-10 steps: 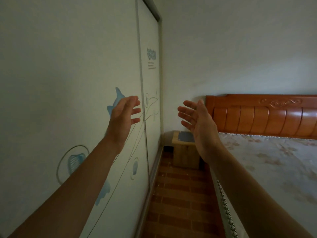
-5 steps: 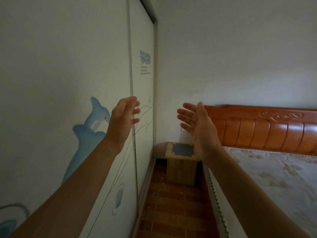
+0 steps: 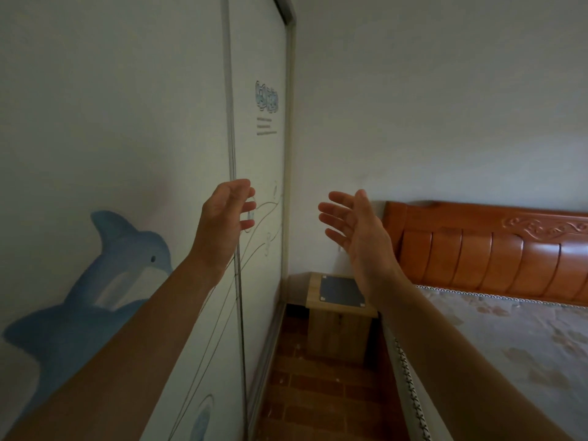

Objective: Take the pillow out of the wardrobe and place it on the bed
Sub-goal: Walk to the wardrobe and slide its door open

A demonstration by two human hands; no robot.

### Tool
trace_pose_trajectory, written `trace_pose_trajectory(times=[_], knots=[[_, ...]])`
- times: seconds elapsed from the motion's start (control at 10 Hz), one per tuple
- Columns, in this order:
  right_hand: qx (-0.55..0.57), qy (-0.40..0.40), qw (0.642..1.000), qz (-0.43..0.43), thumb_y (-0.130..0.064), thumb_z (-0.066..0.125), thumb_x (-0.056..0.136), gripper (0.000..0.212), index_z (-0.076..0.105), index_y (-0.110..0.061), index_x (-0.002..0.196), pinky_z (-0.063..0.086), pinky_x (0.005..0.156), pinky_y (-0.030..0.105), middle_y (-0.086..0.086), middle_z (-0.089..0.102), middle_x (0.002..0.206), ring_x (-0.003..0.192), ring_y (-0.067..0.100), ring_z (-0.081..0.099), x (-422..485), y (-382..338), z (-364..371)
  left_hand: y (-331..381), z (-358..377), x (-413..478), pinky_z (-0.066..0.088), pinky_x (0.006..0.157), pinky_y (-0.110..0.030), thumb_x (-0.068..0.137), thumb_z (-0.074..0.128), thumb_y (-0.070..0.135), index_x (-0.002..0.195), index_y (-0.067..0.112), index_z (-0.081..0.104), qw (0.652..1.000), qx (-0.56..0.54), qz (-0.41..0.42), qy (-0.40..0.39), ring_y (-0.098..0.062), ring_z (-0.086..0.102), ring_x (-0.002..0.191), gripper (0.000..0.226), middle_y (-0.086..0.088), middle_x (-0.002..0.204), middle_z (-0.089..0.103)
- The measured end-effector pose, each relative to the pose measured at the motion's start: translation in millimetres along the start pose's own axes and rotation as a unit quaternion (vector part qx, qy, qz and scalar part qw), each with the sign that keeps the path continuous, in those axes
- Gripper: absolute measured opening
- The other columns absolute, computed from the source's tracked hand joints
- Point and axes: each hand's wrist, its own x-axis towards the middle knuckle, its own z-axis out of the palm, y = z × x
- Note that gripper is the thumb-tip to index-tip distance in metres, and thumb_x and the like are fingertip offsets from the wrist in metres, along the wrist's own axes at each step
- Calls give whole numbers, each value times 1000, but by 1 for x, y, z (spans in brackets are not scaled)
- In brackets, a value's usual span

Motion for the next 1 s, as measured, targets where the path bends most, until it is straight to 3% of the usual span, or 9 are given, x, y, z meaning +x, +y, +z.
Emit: trace_pose_trajectory(times=[0.2,0.4,0.6,0.8,0.9,1.0], knots=[[29,-23,999,13,-57,26,95,49,58,-28,118,47,104,40,-2,67,120,113,13,63,66,42,0,-41,10,44,50,96,-48,100,40,37,123,15,54,999,22,-19,18,-20,60,111,35,-5,123,61],[39,-40,998,9,-49,24,101,50,56,-20,127,46,104,40,0,66,122,114,14,62,147,83,-13,-75,31,105,51,94,-45,93,43,47,122,18,56,997,63,-5,53,-18,60,110,43,-3,121,61],[45,-57,997,-1,-49,25,101,50,56,-21,127,46,104,41,-1,66,121,114,13,61,251,114,-28,-111,63,182,51,94,-44,93,44,46,123,23,55,985,126,30,117,-11,60,108,39,6,115,62],[61,-109,992,2,-43,31,102,41,56,-24,127,48,103,41,-2,66,120,113,12,61,299,141,0,-126,73,206,50,95,-46,88,47,45,124,22,54,964,165,69,199,-15,57,114,44,6,124,60],[41,-155,987,-20,-29,41,102,29,56,-31,127,48,103,37,-6,63,124,116,9,59,311,156,25,-130,69,215,51,94,-43,89,49,38,123,21,56,951,187,82,233,-16,58,110,38,3,121,61],[38,-177,983,-37,-15,48,99,34,57,-33,125,49,100,32,-8,62,124,116,7,58,320,166,46,-134,58,224,52,88,-28,89,52,36,122,22,57,940,198,92,263,-10,60,105,36,4,117,62]])
